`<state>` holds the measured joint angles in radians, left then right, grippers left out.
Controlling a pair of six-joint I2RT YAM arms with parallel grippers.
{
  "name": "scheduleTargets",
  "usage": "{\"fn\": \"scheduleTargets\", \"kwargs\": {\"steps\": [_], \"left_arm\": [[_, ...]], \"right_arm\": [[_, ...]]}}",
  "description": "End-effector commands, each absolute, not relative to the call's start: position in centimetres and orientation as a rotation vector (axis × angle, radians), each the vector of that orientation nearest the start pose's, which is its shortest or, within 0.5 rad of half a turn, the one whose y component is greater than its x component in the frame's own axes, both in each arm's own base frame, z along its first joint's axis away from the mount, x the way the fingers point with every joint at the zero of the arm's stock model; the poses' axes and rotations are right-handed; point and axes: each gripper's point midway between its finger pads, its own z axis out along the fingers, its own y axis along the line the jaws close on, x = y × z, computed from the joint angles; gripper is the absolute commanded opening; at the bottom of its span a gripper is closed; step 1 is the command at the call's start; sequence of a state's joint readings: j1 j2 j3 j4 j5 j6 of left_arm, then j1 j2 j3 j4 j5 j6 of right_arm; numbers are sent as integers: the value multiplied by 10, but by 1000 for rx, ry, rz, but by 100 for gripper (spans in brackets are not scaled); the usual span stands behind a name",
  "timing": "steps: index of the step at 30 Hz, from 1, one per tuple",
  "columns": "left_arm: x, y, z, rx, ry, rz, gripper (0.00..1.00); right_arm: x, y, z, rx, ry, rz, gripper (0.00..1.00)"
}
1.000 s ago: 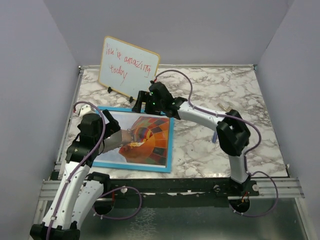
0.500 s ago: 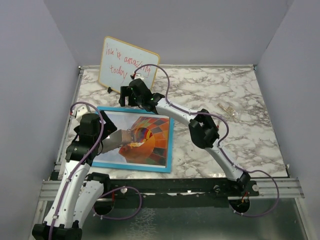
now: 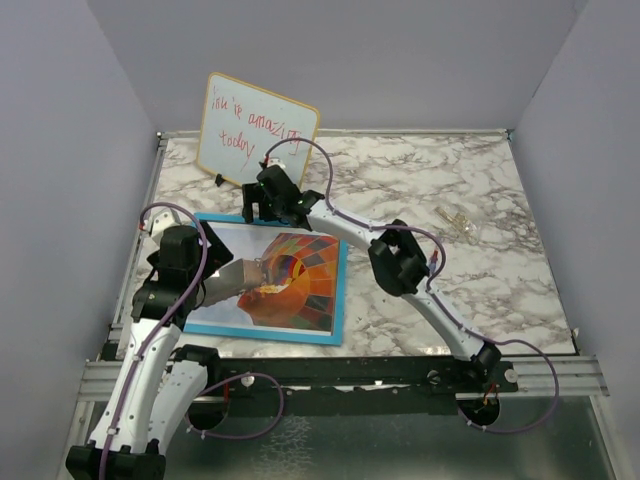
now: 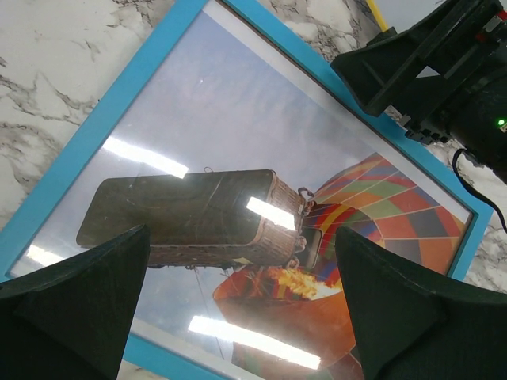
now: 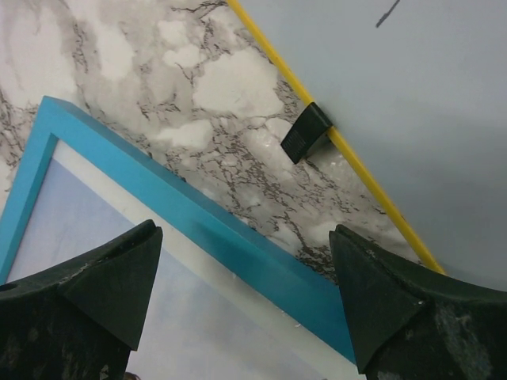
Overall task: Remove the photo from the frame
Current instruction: Adjust the distractor at the center of the board.
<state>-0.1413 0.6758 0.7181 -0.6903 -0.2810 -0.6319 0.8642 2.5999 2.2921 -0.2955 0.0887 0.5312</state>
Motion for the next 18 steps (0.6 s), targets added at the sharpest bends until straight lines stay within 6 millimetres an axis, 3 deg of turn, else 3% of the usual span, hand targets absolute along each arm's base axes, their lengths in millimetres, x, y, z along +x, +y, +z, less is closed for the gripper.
{"fn": "scheduleTargets", "kwargs": {"steps": [1, 4, 7, 18], "left_arm": [[238, -7, 178, -685, 2077, -124, 99], [239, -8, 175, -681, 2092, -126, 99], [239, -8, 176, -681, 2087, -127, 99], [241, -9, 172, -677, 2105, -131, 99]], "right_arm": [[465, 505, 52, -306, 2235, 613, 92], [483, 497, 64, -294, 2186, 605, 93], [501, 486, 62, -259, 2177, 626, 96], [530, 482, 58, -189, 2142, 712, 100]]}}
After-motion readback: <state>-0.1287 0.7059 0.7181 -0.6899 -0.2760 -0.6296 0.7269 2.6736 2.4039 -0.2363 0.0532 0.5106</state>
